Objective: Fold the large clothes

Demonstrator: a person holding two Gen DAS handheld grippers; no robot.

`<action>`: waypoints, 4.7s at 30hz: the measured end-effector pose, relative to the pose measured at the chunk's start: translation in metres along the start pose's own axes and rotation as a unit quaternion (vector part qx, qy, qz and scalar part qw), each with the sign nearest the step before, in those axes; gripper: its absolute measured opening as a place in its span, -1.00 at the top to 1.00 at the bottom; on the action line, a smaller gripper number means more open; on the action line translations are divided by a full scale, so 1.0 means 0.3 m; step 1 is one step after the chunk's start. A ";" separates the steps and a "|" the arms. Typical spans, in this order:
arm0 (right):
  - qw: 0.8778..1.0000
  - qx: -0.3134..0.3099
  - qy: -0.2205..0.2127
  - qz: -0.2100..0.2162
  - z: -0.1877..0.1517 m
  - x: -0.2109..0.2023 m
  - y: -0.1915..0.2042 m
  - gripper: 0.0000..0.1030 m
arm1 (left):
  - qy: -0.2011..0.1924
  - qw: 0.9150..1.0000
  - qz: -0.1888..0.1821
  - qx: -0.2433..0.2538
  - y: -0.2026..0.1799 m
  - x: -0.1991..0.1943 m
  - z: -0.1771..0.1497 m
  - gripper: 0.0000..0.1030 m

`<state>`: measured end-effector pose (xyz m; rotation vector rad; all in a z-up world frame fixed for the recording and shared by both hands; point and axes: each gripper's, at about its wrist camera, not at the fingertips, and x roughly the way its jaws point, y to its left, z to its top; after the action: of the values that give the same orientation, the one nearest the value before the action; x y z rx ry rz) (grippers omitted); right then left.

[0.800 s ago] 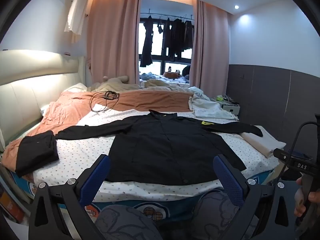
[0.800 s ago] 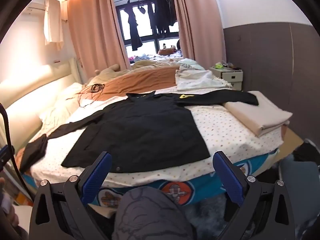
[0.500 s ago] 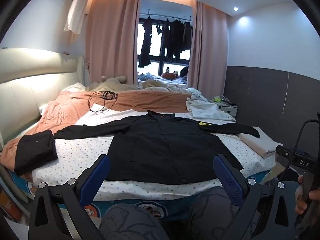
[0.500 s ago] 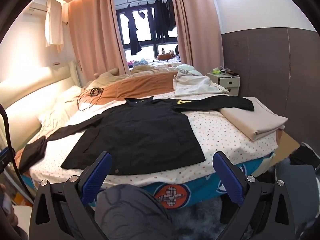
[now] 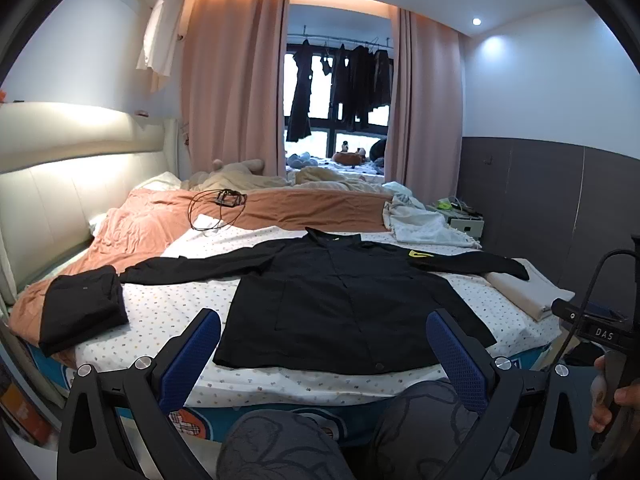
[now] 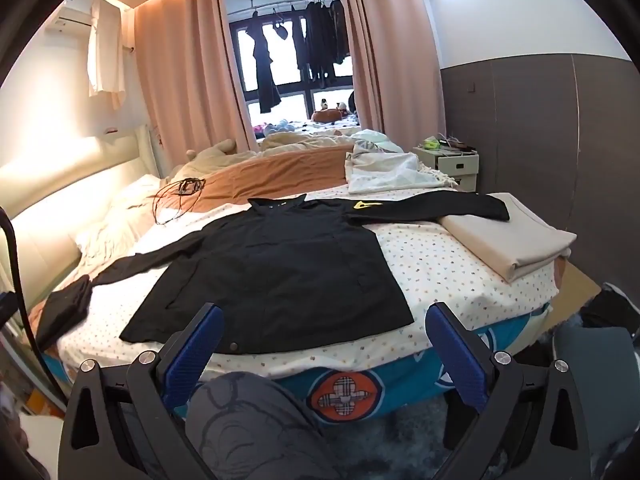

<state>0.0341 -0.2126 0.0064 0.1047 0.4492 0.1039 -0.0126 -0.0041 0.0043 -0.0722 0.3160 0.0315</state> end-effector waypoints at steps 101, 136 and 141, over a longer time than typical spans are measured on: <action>0.987 -0.011 0.098 0.129 0.317 0.925 0.427 -0.97 | 0.136 0.983 0.086 -0.087 0.510 0.874 0.135 -0.96; 0.960 0.050 0.202 0.189 0.382 1.853 0.896 -0.33 | 0.232 0.895 0.223 -0.309 1.370 1.478 0.091 -0.35; 0.953 0.040 0.228 0.196 0.350 1.956 0.959 -0.23 | 0.262 0.873 0.254 -0.323 1.453 1.581 0.011 -0.34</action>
<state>0.5835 0.1362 -0.1146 0.2528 0.8919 0.5086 0.4206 0.4401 -0.1690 -0.6740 0.8555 0.6543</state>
